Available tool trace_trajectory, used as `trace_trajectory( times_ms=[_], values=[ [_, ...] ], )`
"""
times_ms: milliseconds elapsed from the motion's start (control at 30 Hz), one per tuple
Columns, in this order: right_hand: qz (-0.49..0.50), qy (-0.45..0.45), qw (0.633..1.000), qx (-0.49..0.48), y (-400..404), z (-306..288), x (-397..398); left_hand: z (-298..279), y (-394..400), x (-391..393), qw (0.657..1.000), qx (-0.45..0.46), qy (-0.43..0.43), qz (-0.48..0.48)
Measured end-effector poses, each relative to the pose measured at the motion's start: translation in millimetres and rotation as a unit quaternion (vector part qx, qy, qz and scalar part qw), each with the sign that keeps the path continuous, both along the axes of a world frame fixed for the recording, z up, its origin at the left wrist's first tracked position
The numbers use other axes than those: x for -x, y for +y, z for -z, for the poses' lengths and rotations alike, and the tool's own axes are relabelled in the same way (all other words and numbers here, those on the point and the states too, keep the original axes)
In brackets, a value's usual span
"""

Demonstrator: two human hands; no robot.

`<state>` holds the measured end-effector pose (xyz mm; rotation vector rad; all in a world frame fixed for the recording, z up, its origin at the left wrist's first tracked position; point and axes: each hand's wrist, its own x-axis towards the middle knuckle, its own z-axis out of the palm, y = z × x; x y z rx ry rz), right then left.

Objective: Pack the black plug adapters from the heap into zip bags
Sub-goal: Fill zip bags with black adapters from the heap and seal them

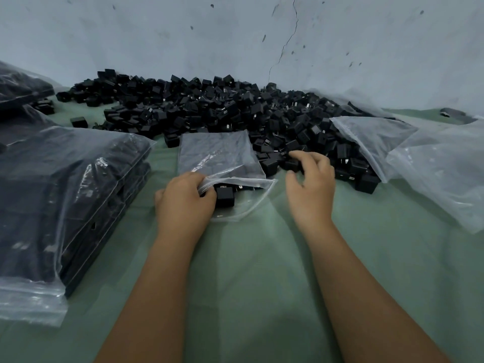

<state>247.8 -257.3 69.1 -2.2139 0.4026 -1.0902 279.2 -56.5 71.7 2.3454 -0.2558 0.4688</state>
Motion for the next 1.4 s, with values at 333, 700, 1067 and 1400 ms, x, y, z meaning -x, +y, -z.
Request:
trace_trajectory(
  times_ms=[333, 700, 1067, 1400],
  values=[
    [0.049, 0.215, 0.975, -0.043, -42.2, 13.3, -29.9, -1.1, -1.1, 0.7, 1.000, 0.016, 0.004, 0.004],
    [-0.091, -0.054, 0.955, -0.276, -13.5, 0.8, 21.0, -2.3, -3.4, 5.0, 0.997, -0.069, -0.030, -0.003],
    [-0.172, -0.048, 0.981, 0.069, 34.9, -7.3, 33.6, -1.8, -8.6, 11.0, 0.993, 0.115, -0.021, 0.035],
    [-0.133, 0.093, 0.952, 0.261, 35.7, -1.0, 30.8, -2.7, -10.2, 11.2, 0.995, 0.078, -0.044, 0.043]
  ],
)
